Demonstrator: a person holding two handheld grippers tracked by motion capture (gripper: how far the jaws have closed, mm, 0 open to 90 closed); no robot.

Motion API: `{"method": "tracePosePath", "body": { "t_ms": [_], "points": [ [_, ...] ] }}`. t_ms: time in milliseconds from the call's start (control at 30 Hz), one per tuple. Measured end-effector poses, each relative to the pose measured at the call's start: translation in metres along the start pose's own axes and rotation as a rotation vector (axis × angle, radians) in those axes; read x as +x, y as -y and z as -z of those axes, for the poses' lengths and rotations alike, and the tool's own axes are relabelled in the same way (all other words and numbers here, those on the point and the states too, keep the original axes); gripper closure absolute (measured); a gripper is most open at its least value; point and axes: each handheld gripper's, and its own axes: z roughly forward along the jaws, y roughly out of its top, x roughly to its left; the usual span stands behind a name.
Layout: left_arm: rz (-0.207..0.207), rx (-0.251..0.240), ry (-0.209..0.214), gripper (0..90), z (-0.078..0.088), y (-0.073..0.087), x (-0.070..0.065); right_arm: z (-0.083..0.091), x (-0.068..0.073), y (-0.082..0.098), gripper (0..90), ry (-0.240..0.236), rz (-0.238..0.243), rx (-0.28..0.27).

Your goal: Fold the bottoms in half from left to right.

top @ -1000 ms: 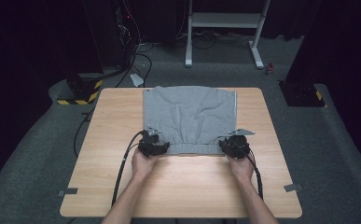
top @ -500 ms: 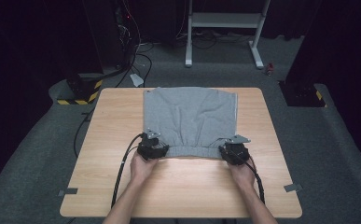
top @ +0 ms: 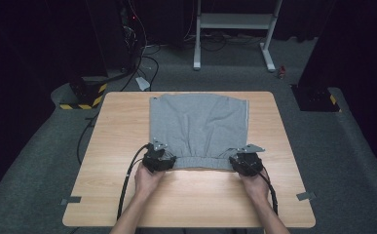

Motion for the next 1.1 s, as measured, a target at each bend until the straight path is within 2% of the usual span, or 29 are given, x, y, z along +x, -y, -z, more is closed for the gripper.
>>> {"method": "tracePosePath", "body": {
  "t_ms": [233,333,400,533,733,1100],
  "points": [
    [-0.018,-0.003,0.004,38.7,0.005,0.005,-0.004,0.007,0.005,0.005,60.4,0.014,0.037,0.007],
    [-0.015,0.004,0.008,38.1,0.006,0.006,-0.006,0.009,0.005,0.007,60.2,0.006,0.037,0.007],
    [-0.029,0.008,0.003,37.7,0.007,0.006,-0.008,0.011,0.006,0.009,60.1,0.003,0.032,0.008],
    [-0.027,0.017,0.006,37.6,0.009,0.006,-0.009,0.014,0.007,0.012,59.5,-0.002,0.030,0.011],
    [-0.005,-0.004,0.015,37.4,0.011,0.012,-0.011,0.017,0.007,0.016,58.9,-0.007,0.025,0.006],
    [-0.010,-0.001,0.024,37.1,0.017,0.018,-0.015,0.024,0.011,0.021,57.7,-0.005,0.038,0.019]
  ]
}}
